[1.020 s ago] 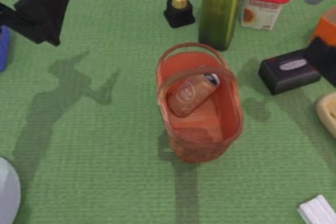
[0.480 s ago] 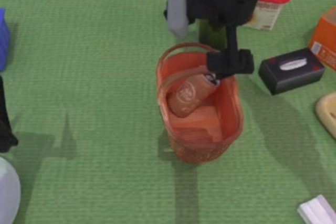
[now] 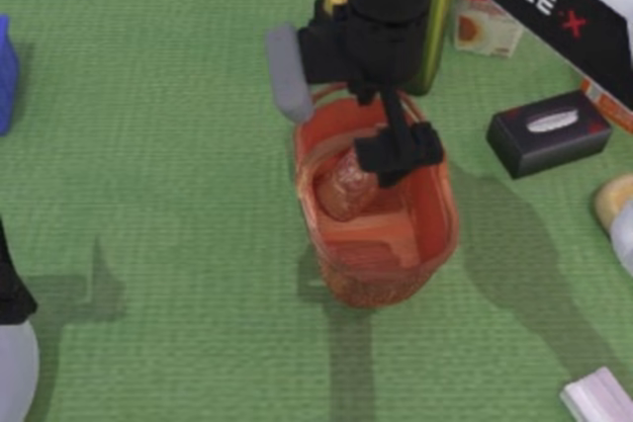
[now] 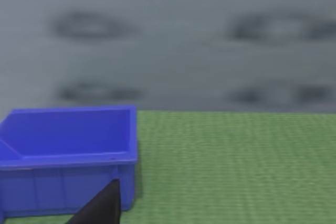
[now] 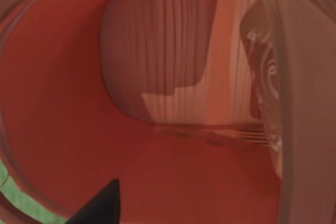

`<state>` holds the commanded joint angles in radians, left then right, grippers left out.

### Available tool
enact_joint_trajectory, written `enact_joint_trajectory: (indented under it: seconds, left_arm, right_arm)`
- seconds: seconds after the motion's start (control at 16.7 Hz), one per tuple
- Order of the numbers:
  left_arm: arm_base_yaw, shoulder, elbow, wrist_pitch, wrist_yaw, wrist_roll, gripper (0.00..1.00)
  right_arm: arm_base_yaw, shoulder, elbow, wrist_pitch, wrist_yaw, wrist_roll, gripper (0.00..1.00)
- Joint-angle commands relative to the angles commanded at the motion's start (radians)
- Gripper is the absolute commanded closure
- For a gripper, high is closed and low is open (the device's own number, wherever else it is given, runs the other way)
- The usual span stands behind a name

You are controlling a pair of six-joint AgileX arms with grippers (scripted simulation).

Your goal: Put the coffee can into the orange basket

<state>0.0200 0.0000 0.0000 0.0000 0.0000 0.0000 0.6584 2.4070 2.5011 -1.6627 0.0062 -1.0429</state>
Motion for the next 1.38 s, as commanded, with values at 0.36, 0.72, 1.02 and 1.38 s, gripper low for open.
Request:
enact_joint_trajectory:
  seconds: [0.36, 0.72, 1.02, 1.38]
  left_arm:
    - [0.0, 0.0, 0.0, 0.0, 0.0, 0.0, 0.0]
    - [0.0, 0.0, 0.0, 0.0, 0.0, 0.0, 0.0]
    - [0.0, 0.0, 0.0, 0.0, 0.0, 0.0, 0.0]
    - [0.0, 0.0, 0.0, 0.0, 0.0, 0.0, 0.0]
  right_arm:
    - [-0.001, -0.012, -0.043, 0.032, 0.0, -0.002, 0.0]
    - [0.001, -0.044, -0.161, 0.117, -0.001, 0.0, 0.0]
    - [0.001, -0.044, -0.161, 0.117, -0.001, 0.0, 0.23]
    - [0.001, -0.044, -0.161, 0.117, -0.001, 0.0, 0.68]
